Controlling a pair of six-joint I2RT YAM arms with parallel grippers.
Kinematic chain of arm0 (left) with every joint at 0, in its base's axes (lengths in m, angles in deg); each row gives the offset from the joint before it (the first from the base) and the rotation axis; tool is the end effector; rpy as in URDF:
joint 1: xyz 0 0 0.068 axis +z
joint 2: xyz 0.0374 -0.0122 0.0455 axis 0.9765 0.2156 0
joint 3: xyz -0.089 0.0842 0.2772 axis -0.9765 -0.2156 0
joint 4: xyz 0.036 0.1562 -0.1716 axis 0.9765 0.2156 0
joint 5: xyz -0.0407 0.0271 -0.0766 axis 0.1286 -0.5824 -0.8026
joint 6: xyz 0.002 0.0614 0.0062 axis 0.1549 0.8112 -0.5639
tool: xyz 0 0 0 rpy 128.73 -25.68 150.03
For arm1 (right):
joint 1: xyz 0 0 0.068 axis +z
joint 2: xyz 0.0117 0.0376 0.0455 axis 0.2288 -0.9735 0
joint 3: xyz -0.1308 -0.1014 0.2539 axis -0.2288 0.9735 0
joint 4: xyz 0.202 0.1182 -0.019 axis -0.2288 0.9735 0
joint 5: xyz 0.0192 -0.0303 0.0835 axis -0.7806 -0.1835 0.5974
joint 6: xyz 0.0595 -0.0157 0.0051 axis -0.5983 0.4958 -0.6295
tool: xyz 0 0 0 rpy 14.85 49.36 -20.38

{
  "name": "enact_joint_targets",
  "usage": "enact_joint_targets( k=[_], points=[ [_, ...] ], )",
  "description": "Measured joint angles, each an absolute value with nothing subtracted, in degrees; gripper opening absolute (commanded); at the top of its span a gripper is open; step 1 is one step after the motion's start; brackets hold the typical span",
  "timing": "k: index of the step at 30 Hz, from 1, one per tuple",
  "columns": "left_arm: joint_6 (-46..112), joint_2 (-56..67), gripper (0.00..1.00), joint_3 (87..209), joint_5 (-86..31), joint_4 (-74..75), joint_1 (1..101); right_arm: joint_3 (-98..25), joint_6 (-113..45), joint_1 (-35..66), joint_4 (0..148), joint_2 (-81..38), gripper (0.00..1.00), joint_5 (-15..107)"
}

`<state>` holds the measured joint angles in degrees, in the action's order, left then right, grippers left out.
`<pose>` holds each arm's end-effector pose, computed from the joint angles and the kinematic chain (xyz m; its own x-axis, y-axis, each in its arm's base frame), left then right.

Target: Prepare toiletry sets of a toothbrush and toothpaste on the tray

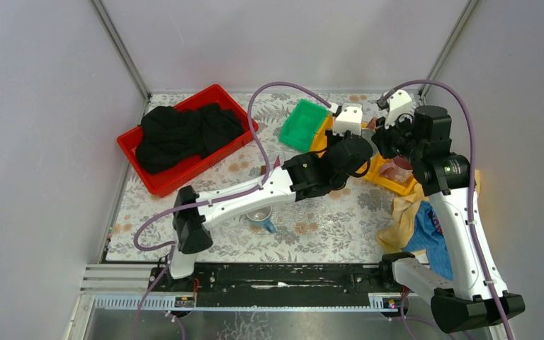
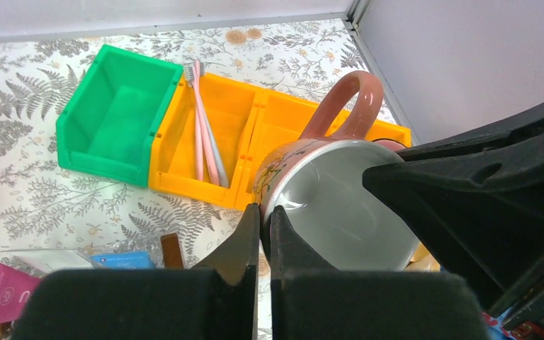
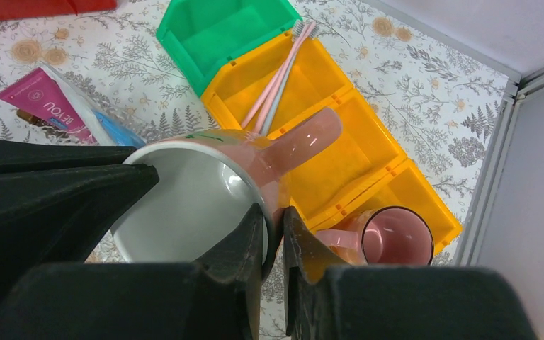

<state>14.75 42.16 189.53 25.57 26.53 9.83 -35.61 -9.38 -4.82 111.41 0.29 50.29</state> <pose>0.1988 -0.3987 0.4124 -0.3323 -0.1275 -0.9345 0.2851 0.9309 -0.2283 0.1679 0.0347 0.4372 -0.2526 -0.3421 -0.9051 -0.4326 0.8766 -0.2106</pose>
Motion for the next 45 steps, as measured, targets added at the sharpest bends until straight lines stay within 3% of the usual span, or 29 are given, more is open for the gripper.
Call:
enact_joint_targets(
  k=[4,10,21,26,37,45],
  points=[
    [16.8,41.2,0.00,185.9,25.8,23.2,9.8,-35.4,-9.8,-3.6,111.6,0.3,0.02,48.6],
    [20.9,36.5,0.00,174.5,24.6,11.8,9.8,-34.2,-11.2,-2.7,112.0,0.3,0.16,49.5],
    [24.6,32.0,0.00,166.9,20.1,5.2,10.7,-33.6,-13.6,-2.7,112.5,0.5,0.19,52.2],
    [25.0,31.0,0.00,164.7,18.9,4.9,10.8,-33.0,-14.3,-2.7,113.6,0.7,0.33,54.1],
    [24.7,30.6,0.00,160.7,10.7,4.9,11.6,-32.4,-14.1,-1.4,114.4,3.2,0.45,62.5],
    [23.5,26.0,0.00,156.3,4.9,4.9,12.0,-32.4,-11.5,-1.8,119.5,5.1,0.65,70.9]
  ],
)
